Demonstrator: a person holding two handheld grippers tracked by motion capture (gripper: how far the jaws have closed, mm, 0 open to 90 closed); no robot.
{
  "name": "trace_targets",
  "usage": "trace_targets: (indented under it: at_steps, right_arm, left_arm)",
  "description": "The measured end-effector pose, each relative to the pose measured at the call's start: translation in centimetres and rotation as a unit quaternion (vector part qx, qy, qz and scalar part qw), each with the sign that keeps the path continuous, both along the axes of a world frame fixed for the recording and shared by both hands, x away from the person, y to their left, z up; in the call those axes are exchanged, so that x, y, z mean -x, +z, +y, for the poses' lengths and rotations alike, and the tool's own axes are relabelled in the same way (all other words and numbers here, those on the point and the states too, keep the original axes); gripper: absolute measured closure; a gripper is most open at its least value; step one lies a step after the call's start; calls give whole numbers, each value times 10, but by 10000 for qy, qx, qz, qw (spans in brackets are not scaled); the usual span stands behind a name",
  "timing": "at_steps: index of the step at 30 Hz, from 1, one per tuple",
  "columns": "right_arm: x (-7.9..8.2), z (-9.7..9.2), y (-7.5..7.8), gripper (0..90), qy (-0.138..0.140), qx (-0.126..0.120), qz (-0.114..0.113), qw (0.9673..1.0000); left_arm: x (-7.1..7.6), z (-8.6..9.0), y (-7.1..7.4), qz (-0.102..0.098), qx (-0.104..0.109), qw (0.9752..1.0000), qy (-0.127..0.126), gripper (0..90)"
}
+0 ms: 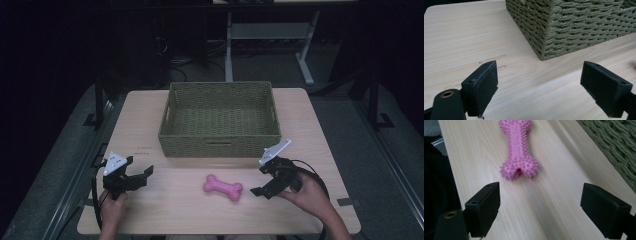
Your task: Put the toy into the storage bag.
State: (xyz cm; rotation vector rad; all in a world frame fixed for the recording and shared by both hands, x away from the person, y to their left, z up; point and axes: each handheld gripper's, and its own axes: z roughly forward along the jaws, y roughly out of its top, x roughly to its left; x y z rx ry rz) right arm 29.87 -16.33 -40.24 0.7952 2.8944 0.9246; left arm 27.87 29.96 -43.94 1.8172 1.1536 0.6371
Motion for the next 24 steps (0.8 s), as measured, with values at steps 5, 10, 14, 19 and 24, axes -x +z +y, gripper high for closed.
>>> trace_targets:
  at_steps: [5,10,14,19,24]
  right_arm:
    - [-2,12,1,157,154,91,-7,9998]
    - [-5,25,4,160,364,147,7,9992]
    - [-6,34,7,160,532,115,-28,9985]
    - [-9,46,6,160,669,180,17,9976]
    - [-11,54,3,161,727,248,33,9970]
  left_arm:
    - [0,0,0,9,7,10000,-2,139]
    - [0,1,0,-10,22,10000,10,139]
    - [0,3,0,-9,73,10000,33,138]
    - [0,3,1,-28,79,10000,42,139]
    - [0,4,1,-17,80,10000,56,139]
